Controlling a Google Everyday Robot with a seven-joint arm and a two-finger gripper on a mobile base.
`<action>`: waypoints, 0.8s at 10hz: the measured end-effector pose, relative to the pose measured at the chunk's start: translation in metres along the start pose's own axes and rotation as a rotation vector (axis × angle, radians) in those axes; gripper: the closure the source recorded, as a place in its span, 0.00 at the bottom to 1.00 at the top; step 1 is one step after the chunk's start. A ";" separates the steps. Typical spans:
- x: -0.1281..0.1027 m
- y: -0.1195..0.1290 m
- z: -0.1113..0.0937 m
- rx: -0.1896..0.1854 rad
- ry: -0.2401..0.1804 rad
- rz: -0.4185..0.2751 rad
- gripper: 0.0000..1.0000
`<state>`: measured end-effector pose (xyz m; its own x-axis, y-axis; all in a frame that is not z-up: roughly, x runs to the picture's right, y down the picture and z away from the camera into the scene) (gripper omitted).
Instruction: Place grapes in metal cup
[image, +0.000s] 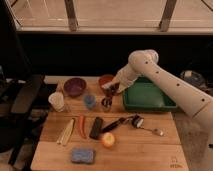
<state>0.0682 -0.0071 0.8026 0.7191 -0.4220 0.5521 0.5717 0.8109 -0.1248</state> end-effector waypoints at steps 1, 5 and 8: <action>-0.004 -0.002 0.007 0.001 -0.011 -0.004 0.99; -0.006 0.005 0.027 -0.007 -0.022 0.010 0.64; -0.006 0.009 0.041 -0.021 -0.027 0.025 0.39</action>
<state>0.0530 0.0197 0.8320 0.7227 -0.3905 0.5703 0.5619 0.8124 -0.1558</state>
